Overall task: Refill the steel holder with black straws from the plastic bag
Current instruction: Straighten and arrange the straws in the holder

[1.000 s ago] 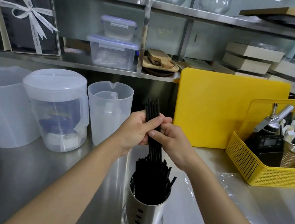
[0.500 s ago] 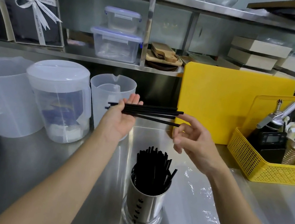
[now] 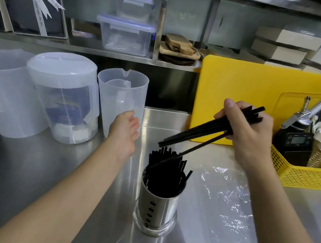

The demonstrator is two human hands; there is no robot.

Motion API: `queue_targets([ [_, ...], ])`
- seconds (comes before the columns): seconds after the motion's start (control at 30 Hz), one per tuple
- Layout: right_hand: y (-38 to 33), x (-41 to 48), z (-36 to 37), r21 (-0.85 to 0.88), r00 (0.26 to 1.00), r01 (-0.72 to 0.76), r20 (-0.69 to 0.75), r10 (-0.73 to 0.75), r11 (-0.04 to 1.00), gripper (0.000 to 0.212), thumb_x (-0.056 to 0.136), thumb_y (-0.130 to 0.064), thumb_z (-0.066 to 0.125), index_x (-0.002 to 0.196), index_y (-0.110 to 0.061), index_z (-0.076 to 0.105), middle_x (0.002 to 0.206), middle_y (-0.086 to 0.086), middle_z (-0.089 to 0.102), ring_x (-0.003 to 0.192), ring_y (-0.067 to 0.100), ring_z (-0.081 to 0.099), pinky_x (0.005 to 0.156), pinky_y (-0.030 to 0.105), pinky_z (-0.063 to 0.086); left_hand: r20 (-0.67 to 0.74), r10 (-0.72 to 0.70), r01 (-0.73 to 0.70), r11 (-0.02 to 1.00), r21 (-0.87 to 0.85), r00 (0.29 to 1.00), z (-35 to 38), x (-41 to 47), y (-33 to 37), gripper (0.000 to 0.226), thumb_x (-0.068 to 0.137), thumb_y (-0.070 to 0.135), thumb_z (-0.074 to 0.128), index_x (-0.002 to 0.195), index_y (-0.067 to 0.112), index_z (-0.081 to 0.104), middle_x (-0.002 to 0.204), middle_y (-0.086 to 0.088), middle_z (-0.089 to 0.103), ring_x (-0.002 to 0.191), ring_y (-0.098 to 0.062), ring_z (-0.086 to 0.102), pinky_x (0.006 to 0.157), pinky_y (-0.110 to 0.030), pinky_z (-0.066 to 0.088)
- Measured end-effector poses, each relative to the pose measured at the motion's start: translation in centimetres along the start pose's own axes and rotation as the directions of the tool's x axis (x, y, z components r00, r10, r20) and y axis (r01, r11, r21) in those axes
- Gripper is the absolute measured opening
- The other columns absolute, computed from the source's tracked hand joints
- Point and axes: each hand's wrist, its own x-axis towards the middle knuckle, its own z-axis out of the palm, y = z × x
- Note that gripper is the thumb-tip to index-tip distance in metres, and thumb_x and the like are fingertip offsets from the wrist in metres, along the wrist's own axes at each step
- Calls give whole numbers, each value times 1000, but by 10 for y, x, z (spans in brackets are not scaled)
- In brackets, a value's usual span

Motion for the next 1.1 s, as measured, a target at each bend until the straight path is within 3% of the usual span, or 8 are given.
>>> queue_targets([
  [0.23,-13,-12,9,-263,898,-11,421,125,965,36,84,-21,64,61,6,65,35,-6,36,37,6,32,41,10,21,125,7,-14,998,58,992,-7,4,-14,6,87,9,51,88,9,57,79,-4,67,73,-15,64,68,-26,50],
  [0.37,8,-15,22,-394,772,-130,536,342,910,37,76,-31,70,65,4,68,33,-7,38,36,6,32,40,11,22,156,28,-52,988,148,987,-10,4,-23,7,86,9,53,84,9,60,68,-2,68,69,-16,64,69,-28,52],
  [0.5,27,-14,28,-498,661,-128,602,448,858,42,67,-41,76,92,-7,71,59,-12,62,50,-1,49,48,10,32,237,103,-192,899,393,966,-15,2,-26,8,88,13,54,86,11,62,79,-5,68,78,-18,64,82,-34,51],
  [0.57,30,-10,26,-440,674,-159,606,423,884,53,66,-53,72,108,-23,65,65,-22,60,58,-5,49,55,10,33,285,154,-285,816,503,946,-17,2,-26,9,89,16,54,89,13,62,85,-4,68,82,-16,63,82,-31,50],
  [0.63,37,-4,22,-351,759,-225,521,389,909,52,66,-60,63,108,-28,64,79,-1,61,69,8,51,65,21,36,354,199,-380,727,572,914,-18,2,-27,7,88,19,56,87,18,62,92,-4,67,87,-14,62,77,-23,47],
  [0.77,56,5,24,-290,893,-242,307,329,926,8,84,-28,64,84,-22,68,75,12,59,62,6,48,65,25,39,507,158,-490,603,629,847,-24,7,-31,9,84,19,64,92,21,62,97,1,64,96,-13,60,84,-21,45],
  [0.93,72,8,33,-354,790,-277,445,422,893,8,84,-10,64,90,-12,69,76,-5,63,60,-11,53,61,5,39,587,-9,-522,446,727,810,-30,10,-39,39,80,19,69,116,20,53,109,6,57,104,-10,54,90,-22,42],
  [1.1,80,9,45,-413,747,-237,502,437,880,13,83,-11,64,96,-10,68,77,-5,62,66,-6,58,60,5,43,556,23,-527,354,773,831,-29,15,-46,25,80,21,67,103,23,60,99,3,63,86,-13,58,78,-29,48],
])
